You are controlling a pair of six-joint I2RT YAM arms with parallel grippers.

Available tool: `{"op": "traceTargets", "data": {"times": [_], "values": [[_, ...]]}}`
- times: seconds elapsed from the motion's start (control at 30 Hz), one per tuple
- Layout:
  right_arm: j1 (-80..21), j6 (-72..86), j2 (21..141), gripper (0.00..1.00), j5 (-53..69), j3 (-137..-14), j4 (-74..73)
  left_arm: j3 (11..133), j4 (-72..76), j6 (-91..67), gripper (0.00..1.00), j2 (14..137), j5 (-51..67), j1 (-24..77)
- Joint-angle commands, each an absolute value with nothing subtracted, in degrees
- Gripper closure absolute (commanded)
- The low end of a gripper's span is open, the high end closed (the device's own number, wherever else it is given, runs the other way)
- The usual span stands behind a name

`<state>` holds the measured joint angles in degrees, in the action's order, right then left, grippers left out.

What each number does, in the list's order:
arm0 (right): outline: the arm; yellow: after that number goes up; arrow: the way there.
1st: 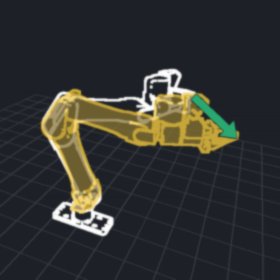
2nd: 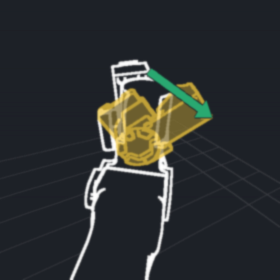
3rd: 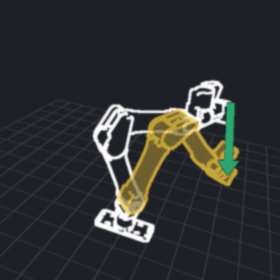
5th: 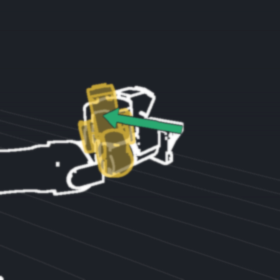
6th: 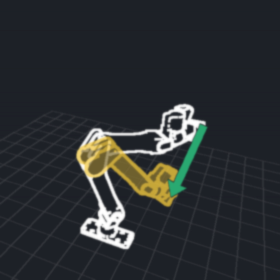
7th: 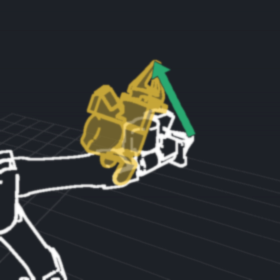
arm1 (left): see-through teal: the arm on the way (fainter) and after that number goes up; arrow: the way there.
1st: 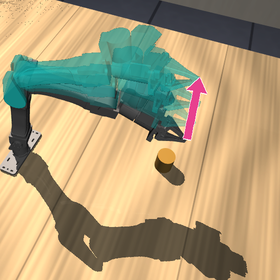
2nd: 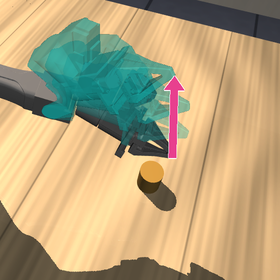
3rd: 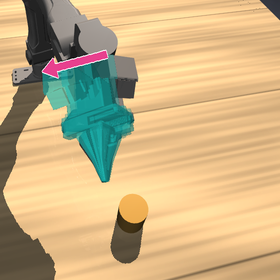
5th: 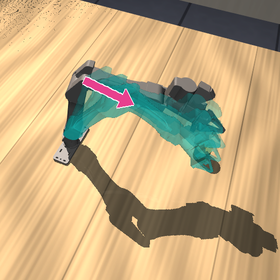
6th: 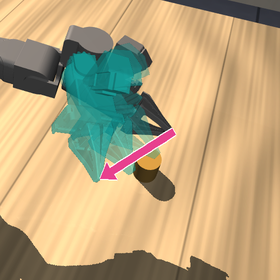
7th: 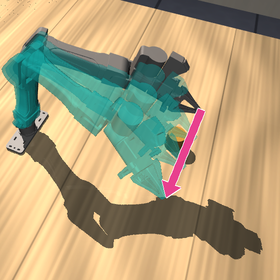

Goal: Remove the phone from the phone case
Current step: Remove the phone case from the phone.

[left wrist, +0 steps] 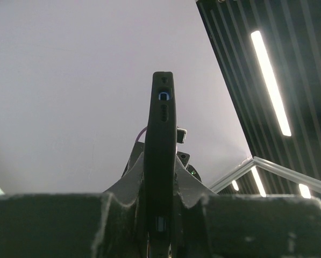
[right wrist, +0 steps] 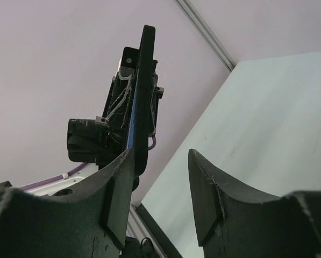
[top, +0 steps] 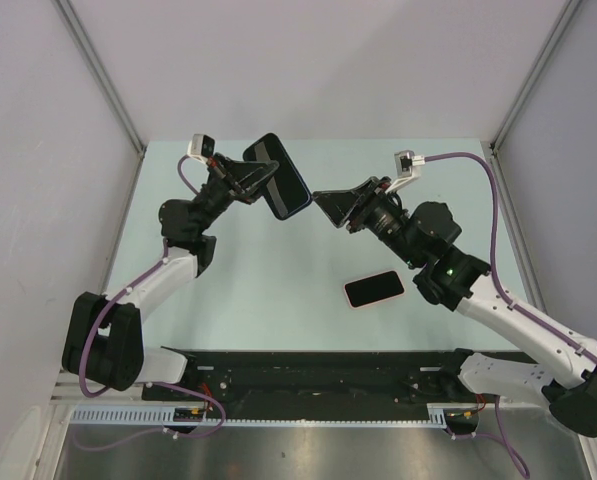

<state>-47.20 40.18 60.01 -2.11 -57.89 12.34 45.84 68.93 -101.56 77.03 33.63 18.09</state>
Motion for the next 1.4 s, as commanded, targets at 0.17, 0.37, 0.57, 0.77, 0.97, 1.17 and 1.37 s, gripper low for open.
{"op": "traceTargets", "data": {"times": [0.17, 0.37, 0.57, 0.77, 0.97, 1.17, 1.37], "values": [[-48.1, 37.9, 61.7, 0.52, -3.2, -60.1, 9.9, 47.9, 74.2, -102.3, 1.00, 74.3, 32.4, 18.5], [-49.0, 36.7, 64.0, 0.52, -6.1, -60.1, 2.6, 48.1, 74.4, -102.5, 1.00, 74.0, 32.4, 18.5], [-51.3, 33.8, 69.0, 0.52, -14.2, -59.9, -4.6, 47.9, 75.8, -103.4, 1.00, 75.2, 32.6, 18.1], [-51.3, 33.7, 74.4, 0.52, -13.2, -59.6, -3.3, 47.6, 76.6, -104.1, 1.00, 74.9, 32.6, 18.0], [-50.5, 35.0, 76.9, 0.52, -9.2, -59.0, -1.1, 47.5, 76.6, -104.3, 1.00, 74.5, 32.9, 17.9], [-48.7, 36.5, 78.2, 0.53, -4.9, -57.0, 1.7, 47.5, 77.8, -105.1, 1.00, 74.5, 32.7, 17.8], [-48.3, 37.2, 79.5, 0.52, -2.0, -55.1, 3.0, 47.3, 77.9, -105.3, 1.00, 74.4, 32.9, 17.5]]}}
